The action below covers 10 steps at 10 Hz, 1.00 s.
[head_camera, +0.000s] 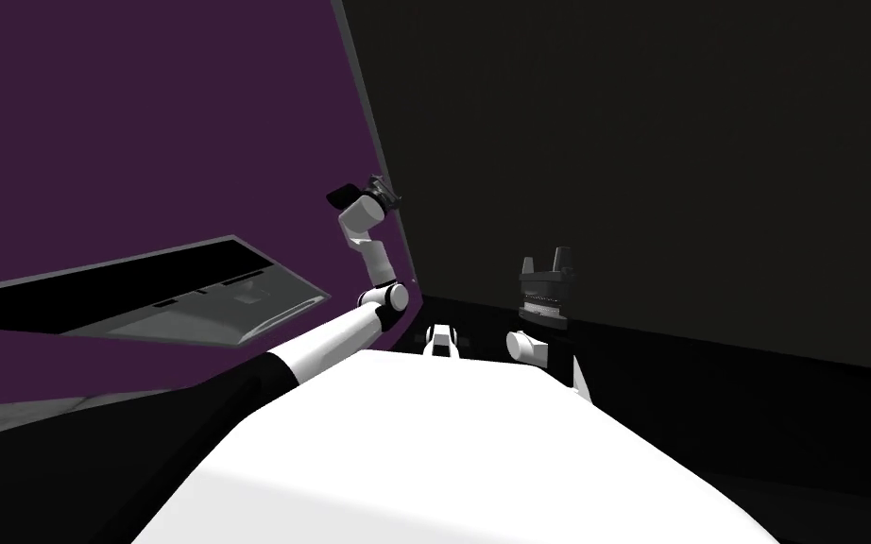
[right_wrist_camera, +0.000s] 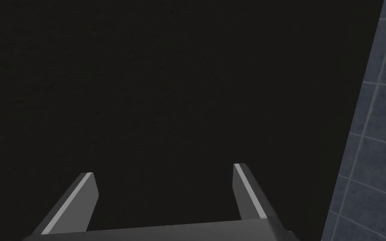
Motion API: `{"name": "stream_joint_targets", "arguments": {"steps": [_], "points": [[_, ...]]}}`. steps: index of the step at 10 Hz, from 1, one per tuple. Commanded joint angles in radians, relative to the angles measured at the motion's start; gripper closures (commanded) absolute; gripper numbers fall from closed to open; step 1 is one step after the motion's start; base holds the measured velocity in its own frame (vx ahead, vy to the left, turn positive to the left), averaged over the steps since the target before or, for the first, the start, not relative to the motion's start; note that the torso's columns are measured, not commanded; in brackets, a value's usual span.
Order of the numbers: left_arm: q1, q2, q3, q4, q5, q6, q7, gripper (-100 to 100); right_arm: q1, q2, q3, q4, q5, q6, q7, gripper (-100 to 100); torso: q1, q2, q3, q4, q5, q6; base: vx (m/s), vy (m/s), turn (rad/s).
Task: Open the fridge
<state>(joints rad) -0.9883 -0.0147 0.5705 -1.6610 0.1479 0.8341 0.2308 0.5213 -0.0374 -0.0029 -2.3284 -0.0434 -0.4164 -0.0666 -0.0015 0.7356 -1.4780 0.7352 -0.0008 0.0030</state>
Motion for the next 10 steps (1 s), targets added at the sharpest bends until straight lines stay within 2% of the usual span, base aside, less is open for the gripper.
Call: {"name": "stream_joint_targets", "arguments": {"steps": [1, 8, 9, 10], "points": [[-0.004, -0.012, -0.029, 0.016, 0.025, 0.004, -0.001, 100, 0.0, 0.0, 0.0, 0.0, 0.0, 0.0, 0.0, 0, 0.002, 0.001, 0.001, 0.001, 0.0, -0.002, -0.226, 0.058, -0.128], [0.0, -0.032, -0.122, 0.034, 0.145, 0.023, -0.011, 100, 0.0, 0.0, 0.0, 0.0, 0.0, 0.0, 0.0, 0, 0.0, -0.001, 0.0, 0.002, -0.001, -0.002, -0.262, 0.0, -0.147], [-0.011, -0.024, -0.109, 0.05, 0.136, 0.015, -0.005, 100, 0.0, 0.0, 0.0, 0.0, 0.0, 0.0, 0.0, 0, -0.001, -0.002, -0.001, 0.001, -0.001, -0.002, -0.121, -0.002, -0.048], [0.001, -0.028, -0.132, 0.04, 0.181, 0.035, -0.01, 100, 0.0, 0.0, 0.0, 0.0, 0.0, 0.0, 0.0, 0, 0.0, -0.007, -0.003, 0.002, -0.001, -0.005, -0.186, 0.041, -0.181]]}}
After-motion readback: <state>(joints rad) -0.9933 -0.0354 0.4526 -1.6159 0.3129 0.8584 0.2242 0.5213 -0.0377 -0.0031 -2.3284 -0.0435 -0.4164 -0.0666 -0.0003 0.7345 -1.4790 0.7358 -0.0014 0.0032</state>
